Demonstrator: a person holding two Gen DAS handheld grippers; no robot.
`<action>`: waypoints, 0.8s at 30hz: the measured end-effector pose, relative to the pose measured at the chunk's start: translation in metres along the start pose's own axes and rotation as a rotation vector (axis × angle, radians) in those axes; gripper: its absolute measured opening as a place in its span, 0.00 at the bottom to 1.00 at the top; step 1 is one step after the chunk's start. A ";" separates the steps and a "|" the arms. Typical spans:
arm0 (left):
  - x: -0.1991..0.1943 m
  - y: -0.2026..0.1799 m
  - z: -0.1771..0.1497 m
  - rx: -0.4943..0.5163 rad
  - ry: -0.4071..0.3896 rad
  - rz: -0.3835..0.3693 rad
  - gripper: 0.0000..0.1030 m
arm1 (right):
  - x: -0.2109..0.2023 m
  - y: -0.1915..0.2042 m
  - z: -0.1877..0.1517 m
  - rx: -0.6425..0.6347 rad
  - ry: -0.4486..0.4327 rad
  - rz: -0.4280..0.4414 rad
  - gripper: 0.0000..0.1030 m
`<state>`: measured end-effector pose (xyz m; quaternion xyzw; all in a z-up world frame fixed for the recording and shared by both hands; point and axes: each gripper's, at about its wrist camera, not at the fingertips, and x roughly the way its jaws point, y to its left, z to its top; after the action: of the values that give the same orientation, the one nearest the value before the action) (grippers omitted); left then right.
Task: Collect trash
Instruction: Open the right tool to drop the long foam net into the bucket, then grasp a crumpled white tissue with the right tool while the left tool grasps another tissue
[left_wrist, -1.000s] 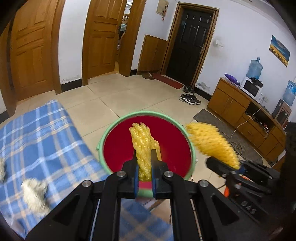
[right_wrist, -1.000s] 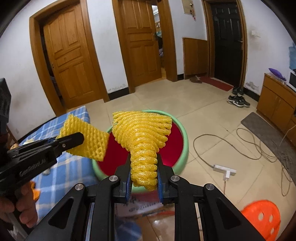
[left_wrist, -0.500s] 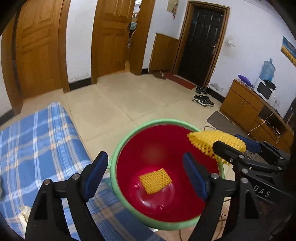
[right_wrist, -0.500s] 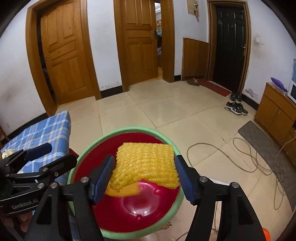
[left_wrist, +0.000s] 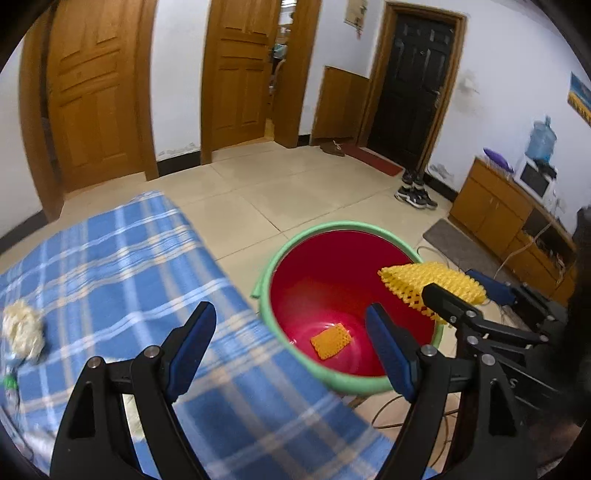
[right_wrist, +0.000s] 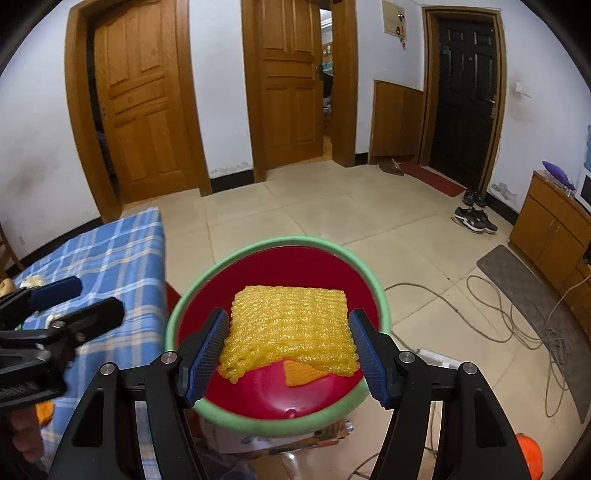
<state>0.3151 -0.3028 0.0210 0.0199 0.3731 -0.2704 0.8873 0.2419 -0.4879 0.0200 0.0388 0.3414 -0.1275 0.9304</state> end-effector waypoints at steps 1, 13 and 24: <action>-0.006 0.006 -0.003 -0.013 -0.001 -0.002 0.80 | 0.000 0.002 -0.001 -0.002 0.001 0.003 0.69; -0.036 0.026 -0.007 -0.026 -0.026 0.024 0.80 | 0.008 0.013 -0.001 -0.002 0.007 0.009 0.85; -0.094 0.090 -0.030 -0.060 -0.051 0.195 0.80 | -0.008 0.103 -0.003 -0.060 0.013 0.185 0.87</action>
<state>0.2863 -0.1752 0.0478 0.0226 0.3546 -0.1717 0.9188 0.2616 -0.3868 0.0211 0.0431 0.3461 -0.0305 0.9367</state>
